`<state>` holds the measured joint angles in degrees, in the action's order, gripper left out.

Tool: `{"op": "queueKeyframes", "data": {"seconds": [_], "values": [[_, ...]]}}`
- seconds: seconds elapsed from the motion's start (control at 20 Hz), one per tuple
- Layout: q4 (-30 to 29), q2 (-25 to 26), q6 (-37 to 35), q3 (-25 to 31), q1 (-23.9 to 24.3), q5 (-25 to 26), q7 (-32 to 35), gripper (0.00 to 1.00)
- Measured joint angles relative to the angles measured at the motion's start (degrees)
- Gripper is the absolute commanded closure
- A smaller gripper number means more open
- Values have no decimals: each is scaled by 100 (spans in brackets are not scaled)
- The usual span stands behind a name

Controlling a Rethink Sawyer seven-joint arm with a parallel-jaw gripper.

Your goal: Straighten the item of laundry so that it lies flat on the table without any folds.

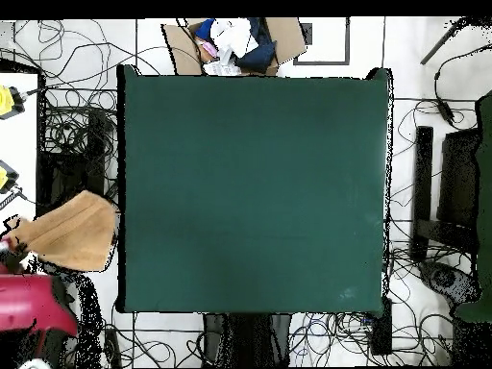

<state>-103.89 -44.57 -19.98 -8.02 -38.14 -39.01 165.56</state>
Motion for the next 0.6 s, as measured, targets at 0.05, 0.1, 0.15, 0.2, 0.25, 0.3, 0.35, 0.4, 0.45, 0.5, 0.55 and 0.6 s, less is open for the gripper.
{"op": "queueKeyframes", "data": {"seconds": [0.05, 0.1, 0.15, 0.2, 0.25, 0.3, 0.35, 0.4, 0.45, 0.5, 0.55, 0.6], "values": [[-165, 7, 366, 179, 266, 55, 0, 100], [-214, 14, 477, 240, 348, 85, 0, 100], [-263, 21, 588, 300, 430, 114, 0, 100], [-377, 37, 818, 489, 628, 222, 0, 100], [-402, 43, 864, 548, 679, 261, 0, 100], [-437, 56, 908, 635, 745, 323, 0, 100], [-471, 69, 951, 723, 810, 386, 0, 100], [-488, 81, 964, 771, 837, 424, 0, 100], [-501, 104, 968, 823, 860, 474, 0, 100], [-505, 152, 967, 875, 866, 551, 0, 100], [-504, 190, 967, 905, 859, 592, 0, 100], [-504, 249, 967, 937, 833, 651, 0, 100]]}}
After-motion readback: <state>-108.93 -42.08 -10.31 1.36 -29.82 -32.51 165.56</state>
